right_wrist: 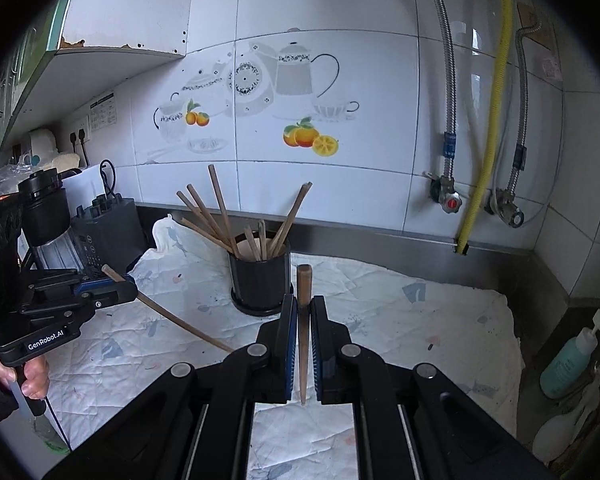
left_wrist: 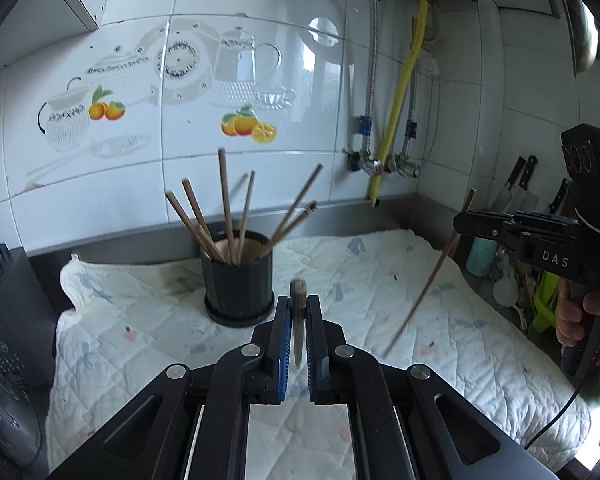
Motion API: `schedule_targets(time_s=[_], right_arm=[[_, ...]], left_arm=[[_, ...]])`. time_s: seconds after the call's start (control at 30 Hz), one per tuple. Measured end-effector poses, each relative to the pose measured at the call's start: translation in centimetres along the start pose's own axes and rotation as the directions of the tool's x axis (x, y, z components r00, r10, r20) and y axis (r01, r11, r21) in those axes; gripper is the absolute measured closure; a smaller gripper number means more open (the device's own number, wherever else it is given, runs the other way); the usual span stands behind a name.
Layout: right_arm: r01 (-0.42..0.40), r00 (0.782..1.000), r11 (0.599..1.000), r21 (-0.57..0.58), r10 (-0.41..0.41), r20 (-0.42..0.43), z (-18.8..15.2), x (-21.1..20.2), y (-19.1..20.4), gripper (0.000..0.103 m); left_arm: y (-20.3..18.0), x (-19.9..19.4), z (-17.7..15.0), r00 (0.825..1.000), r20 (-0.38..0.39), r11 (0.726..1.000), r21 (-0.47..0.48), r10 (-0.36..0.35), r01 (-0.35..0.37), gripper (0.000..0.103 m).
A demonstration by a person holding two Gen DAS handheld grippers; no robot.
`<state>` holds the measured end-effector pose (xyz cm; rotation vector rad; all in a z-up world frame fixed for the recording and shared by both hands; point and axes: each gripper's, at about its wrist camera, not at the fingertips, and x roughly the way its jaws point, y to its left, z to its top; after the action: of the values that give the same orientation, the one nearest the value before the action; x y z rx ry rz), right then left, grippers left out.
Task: Organize utensils
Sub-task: 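Lift both held chopsticks and carry them over the black holder, then lower both chopsticks into the holder and open both tools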
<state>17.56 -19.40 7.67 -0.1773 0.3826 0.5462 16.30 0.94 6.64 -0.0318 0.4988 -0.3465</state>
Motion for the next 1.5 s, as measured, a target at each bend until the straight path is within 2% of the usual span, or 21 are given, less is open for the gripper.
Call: schedule_targets(time_s=[0.2,0.37,0.5,0.7,0.77,0.87,1.1,1.23,1.5], right_arm=[[0.0,1.0,0.998,-0.056,0.002,0.031,3.5,0.4,0.7,0.094],[0.007,0.998,0.995,-0.096,-0.001,0.065,6.6,0.9,1.3,0.094],[0.018,0.995,0.992,-0.121,-0.006,0.102,9.3,1.4,1.8,0.094],[0.023,0.982,0.992,-0.128,0.001,0.187,13.9,2.1,1.9,0.094],[0.018,0.977,0.993,-0.118,0.007,0.214,15.1,2.4,1.7,0.094],[-0.005,0.969,0.995,-0.099,0.029,0.245,16.7,3.0,1.4,0.094],[-0.04,0.962,0.995,-0.087,0.062,0.266,18.4,5.9,1.2,0.094],[-0.03,0.962,0.995,-0.096,0.055,0.267,18.7,7.8,1.0,0.094],[-0.068,0.959,0.996,-0.054,0.08,0.271,19.3,9.4,0.8,0.094]], left_arm=[[1.5,-0.5,4.1,0.999,0.038,1.0,0.006,0.024,-0.024,0.097],[2.0,-0.6,8.4,0.995,0.099,0.999,0.014,0.028,-0.029,0.097],[2.0,-0.4,12.5,0.985,0.167,0.998,0.021,0.047,-0.051,0.097],[2.2,0.7,17.3,0.958,0.264,0.991,0.047,0.109,-0.125,0.097],[2.6,1.7,18.2,0.96,0.261,0.993,0.041,0.099,-0.114,0.097],[2.9,3.6,18.4,0.957,0.262,0.988,0.055,0.126,-0.145,0.097],[4.6,8.2,16.4,0.973,0.186,0.989,0.022,0.139,-0.146,0.097],[5.4,9.6,15.1,0.977,0.164,0.99,0.007,0.139,-0.142,0.097],[7.1,11.5,13.2,0.981,0.127,0.989,-0.018,0.146,-0.144,0.096]])
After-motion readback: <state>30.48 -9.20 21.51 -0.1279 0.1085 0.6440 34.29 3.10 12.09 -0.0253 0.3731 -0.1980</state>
